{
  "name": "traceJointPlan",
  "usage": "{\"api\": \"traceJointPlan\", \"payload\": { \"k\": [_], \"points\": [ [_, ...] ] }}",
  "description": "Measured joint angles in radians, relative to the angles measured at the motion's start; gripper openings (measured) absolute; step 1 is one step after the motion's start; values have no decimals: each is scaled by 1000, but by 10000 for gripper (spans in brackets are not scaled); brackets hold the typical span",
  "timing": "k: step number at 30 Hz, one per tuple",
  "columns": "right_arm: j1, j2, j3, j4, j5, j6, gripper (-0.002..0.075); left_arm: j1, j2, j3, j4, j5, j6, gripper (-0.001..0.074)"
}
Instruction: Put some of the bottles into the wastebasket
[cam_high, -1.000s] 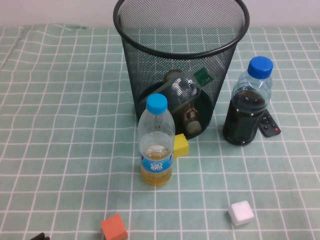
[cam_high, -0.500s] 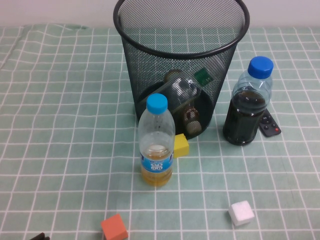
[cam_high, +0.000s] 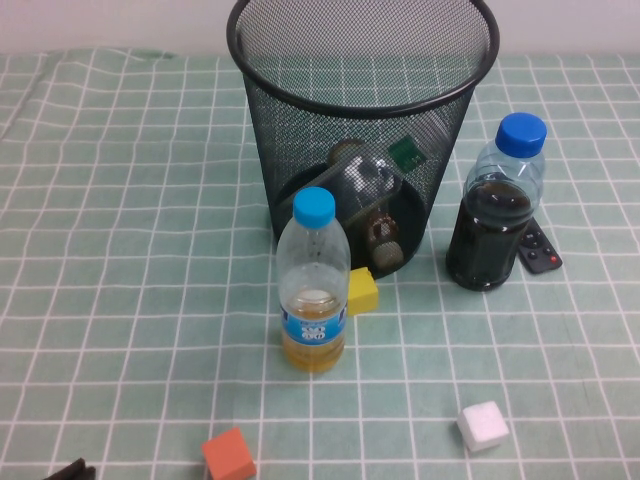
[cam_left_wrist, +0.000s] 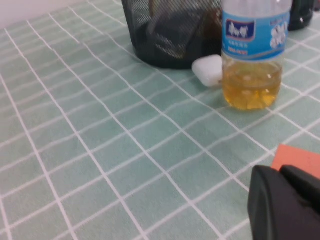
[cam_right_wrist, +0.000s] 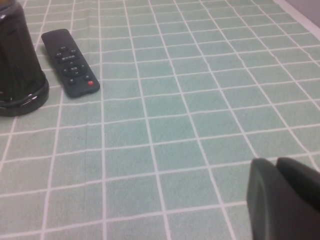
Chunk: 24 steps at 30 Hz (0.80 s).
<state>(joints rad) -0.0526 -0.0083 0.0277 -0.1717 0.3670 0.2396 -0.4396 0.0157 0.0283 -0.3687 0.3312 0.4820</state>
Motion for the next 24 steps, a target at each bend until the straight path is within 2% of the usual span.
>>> {"api": "traceJointPlan", "payload": {
  "k": [3, 5, 9, 14, 17, 21, 24],
  "points": [
    [0, 0, 0, 0, 0, 0, -8, 9, 0, 0, 23, -48, -11, -4],
    [0, 0, 0, 0, 1, 0, -8, 47, 0, 0, 50, -105, -43, -4],
    [0, 0, 0, 0, 1, 0, -8, 216, -10, 0, 109, -212, -156, -4],
    [0, 0, 0, 0, 1, 0, -8, 368, -24, 0, 196, -156, -275, -4],
    [0, -1, 0, 0, 1, 0, -8, 398, -24, 0, 252, -101, -330, -4],
    [0, -1, 0, 0, 1, 0, -8, 400, -24, 0, 308, 2, -355, -4],
    [0, -1, 0, 0, 1, 0, -8, 400, -24, 0, 319, 13, -358, -4]
  ]
}}
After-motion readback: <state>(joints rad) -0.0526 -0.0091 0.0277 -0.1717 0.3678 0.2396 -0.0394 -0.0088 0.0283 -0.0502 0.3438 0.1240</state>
